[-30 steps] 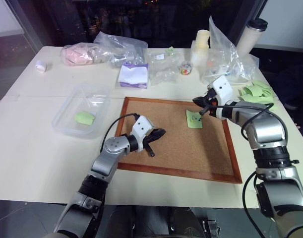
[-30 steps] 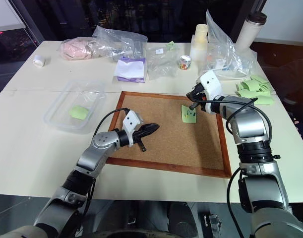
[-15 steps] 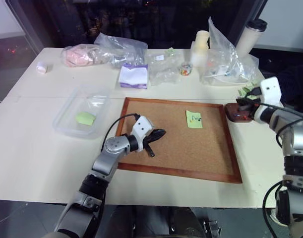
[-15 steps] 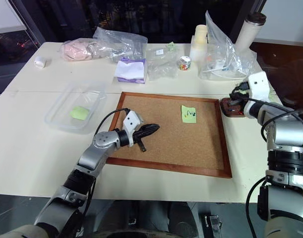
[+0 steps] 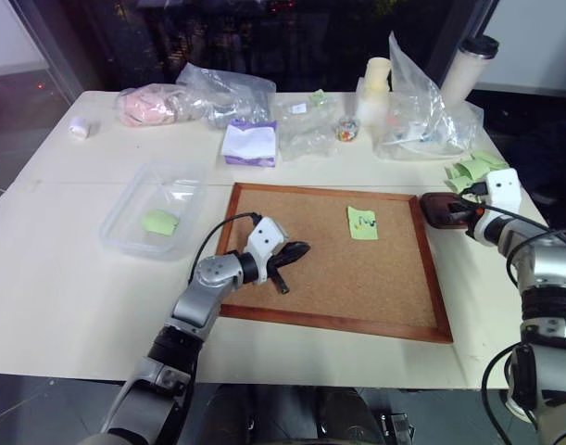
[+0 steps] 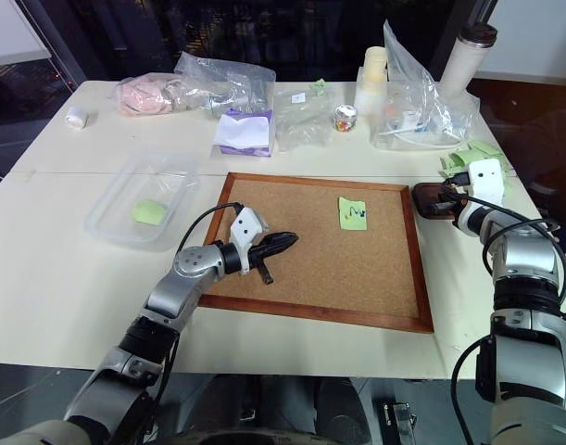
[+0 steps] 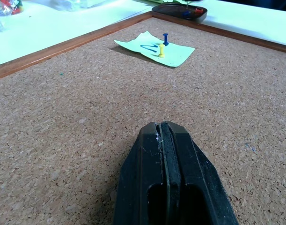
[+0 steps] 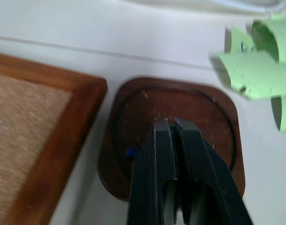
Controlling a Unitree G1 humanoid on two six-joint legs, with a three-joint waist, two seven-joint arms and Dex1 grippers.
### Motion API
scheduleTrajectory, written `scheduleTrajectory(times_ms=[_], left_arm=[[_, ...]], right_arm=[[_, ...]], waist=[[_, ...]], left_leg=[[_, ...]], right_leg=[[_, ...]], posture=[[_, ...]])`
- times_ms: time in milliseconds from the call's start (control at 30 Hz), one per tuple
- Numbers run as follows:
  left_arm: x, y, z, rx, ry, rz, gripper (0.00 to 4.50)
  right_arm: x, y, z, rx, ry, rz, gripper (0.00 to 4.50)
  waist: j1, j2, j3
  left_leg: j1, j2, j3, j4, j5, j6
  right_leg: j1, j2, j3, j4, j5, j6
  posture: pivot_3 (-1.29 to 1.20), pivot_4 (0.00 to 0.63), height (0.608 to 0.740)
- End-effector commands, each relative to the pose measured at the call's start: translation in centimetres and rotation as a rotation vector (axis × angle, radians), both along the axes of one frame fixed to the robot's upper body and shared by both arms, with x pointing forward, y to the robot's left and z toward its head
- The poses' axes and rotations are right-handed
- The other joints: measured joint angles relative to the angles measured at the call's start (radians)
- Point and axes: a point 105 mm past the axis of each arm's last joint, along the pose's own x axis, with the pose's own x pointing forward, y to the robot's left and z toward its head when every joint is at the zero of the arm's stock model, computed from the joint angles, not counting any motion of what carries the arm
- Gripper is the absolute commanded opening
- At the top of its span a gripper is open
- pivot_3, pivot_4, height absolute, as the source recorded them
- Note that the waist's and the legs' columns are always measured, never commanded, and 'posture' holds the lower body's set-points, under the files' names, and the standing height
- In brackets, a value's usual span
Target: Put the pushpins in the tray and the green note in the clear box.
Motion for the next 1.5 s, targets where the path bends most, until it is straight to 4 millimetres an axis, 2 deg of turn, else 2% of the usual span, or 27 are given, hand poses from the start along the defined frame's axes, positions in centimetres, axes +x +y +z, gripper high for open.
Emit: scheduleTrajectory(times_ms=[33,133,200,433,500,567,667,767,867,1000,1400,1500], left_arm=[[-0.4,0.6,-2.2,0.047,0.066,0.017,0.00],[-0.5,0.6,-2.2,0.049,0.068,0.015,0.00],[-0.5,0.6,-2.3,0.048,0.069,0.014,0.00],[-0.5,0.5,-2.2,0.049,0.066,0.013,0.00],[-0.4,0.5,-2.1,0.048,0.064,0.014,0.00],[-0.4,0.6,-2.0,0.047,0.060,0.016,0.00],[-0.3,0.6,-1.9,0.045,0.056,0.017,0.00],[-0.3,0.6,-1.8,0.046,0.054,0.016,0.00],[-0.3,0.6,-1.8,0.047,0.052,0.014,0.00],[-0.3,0.5,-1.7,0.046,0.049,0.013,0.00],[-0.3,0.8,-1.8,0.051,0.047,0.025,0.00],[-0.3,0.9,-1.7,0.049,0.047,0.027,0.00]], right_arm=[[0.6,0.2,1.6,-0.012,-0.065,0.014,1.73],[0.7,0.2,2.0,-0.012,-0.078,0.020,3.46],[0.8,0.4,2.4,-0.012,-0.093,0.031,4.46],[0.5,1.6,4.0,0.004,-0.122,0.087,4.48],[-0.1,3.4,4.2,0.022,-0.119,0.177,4.48],[-1.2,6.3,4.6,0.038,-0.127,0.319,4.48],[-2.3,9.3,4.4,0.056,-0.122,0.417,4.48],[-2.8,11.7,3.9,0.072,-0.117,0.458,3.63],[-2.7,12.6,3.0,0.067,-0.100,0.454,2.32],[-2.5,13.6,1.9,0.048,-0.076,0.472,2.32],[-1.6,13.8,-0.4,0.027,-0.034,0.470,2.32],[-1.5,13.7,-0.6,0.025,-0.032,0.468,1.40]], waist=[[0.000,0.000,0.000],[0.000,0.000,0.000],[-0.001,0.000,0.000],[-0.001,0.000,0.000],[0.001,0.000,0.000],[0.002,0.000,0.000],[-0.001,0.000,0.000],[0.000,0.001,0.000],[0.001,0.001,0.000],[0.003,0.000,0.000],[0.001,0.001,0.000],[0.000,0.001,0.000]], left_leg=[[0.000,0.000,0.000,0.000,0.000,0.000],[0.000,0.000,0.000,0.000,0.000,0.000],[0.000,0.000,0.000,0.000,0.000,0.000],[0.000,0.000,0.000,0.000,0.000,0.000],[0.000,0.000,0.000,0.000,0.000,0.000],[0.000,0.001,-0.001,-0.001,0.000,0.000],[0.000,0.001,-0.001,-0.001,0.000,0.000],[0.000,0.001,-0.001,-0.001,0.000,0.000],[0.000,0.001,-0.001,-0.001,0.000,0.000],[-0.001,0.001,-0.001,-0.001,0.000,0.000],[0.000,0.000,-0.001,-0.001,0.000,0.000],[0.000,0.000,-0.001,-0.001,0.000,0.000]], right_leg=[[0.000,0.000,0.000,0.000,0.000,0.000],[0.000,0.000,0.000,0.000,0.000,0.000],[0.000,0.000,0.000,0.000,0.000,0.000],[0.000,0.000,0.000,0.000,0.000,0.000],[0.000,0.000,0.000,0.000,0.000,0.000],[0.000,0.000,0.000,0.000,0.000,0.000],[0.000,0.000,0.000,-0.001,0.000,0.000],[0.000,0.001,0.000,0.000,0.000,0.000],[0.000,0.001,0.000,0.000,0.000,0.000],[0.000,0.001,0.000,-0.001,0.000,0.000],[0.000,0.001,0.000,0.000,0.000,0.000],[-0.001,0.001,0.000,0.000,0.000,0.000]], posture=[[0.00,0.150,0.740],[0.00,0.150,0.740],[0.00,0.150,0.740],[0.00,0.150,0.740],[0.00,0.150,0.740],[0.00,0.150,0.740],[0.00,0.150,0.740],[0.00,0.150,0.740],[0.00,0.150,0.740],[0.00,0.150,0.740],[0.00,0.150,0.740],[0.00,0.150,0.740]])
